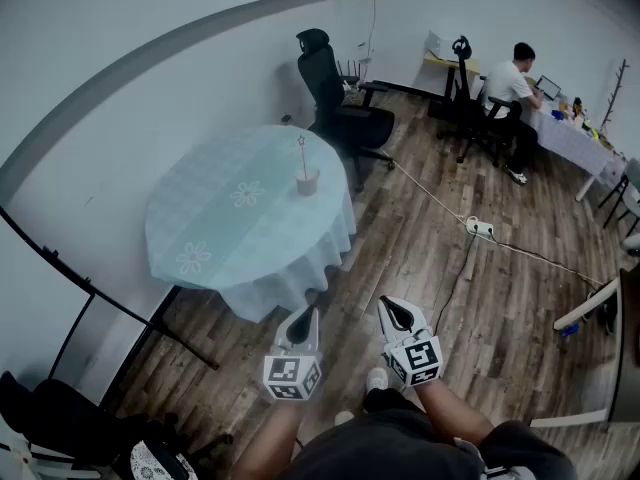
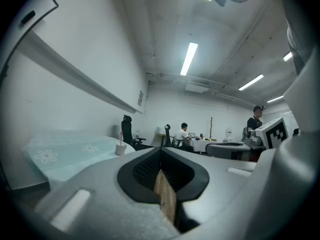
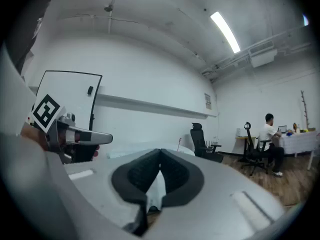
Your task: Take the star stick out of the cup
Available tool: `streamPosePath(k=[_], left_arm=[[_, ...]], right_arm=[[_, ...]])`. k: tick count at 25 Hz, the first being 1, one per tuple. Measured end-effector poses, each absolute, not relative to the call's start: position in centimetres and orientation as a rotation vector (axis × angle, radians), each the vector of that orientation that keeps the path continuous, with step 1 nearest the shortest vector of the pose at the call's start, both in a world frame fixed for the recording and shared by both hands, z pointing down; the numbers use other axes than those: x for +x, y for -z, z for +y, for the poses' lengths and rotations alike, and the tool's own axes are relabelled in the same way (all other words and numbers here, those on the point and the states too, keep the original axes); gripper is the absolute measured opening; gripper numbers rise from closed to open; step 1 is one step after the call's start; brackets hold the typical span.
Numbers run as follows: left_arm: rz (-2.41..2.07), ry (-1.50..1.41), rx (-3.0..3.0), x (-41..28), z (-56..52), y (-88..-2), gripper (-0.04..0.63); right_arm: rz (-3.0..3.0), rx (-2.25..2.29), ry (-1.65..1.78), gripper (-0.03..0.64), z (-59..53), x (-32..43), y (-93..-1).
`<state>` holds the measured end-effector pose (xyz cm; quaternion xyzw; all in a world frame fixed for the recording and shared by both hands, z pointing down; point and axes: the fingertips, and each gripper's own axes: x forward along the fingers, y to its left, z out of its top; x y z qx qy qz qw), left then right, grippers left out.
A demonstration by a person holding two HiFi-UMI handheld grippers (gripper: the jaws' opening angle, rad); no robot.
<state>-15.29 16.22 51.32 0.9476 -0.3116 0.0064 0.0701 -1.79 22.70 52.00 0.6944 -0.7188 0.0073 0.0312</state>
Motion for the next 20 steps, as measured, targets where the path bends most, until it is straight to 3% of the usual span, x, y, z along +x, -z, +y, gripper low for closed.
streamPosePath(k=[20], left_arm=[[-0.967, -0.040, 2.844, -12.7, 13.3, -51.4, 0.005]], right_arm=[[-2.307, 2.112, -0.014, 0.003, 19.5, 0.0, -50.6]])
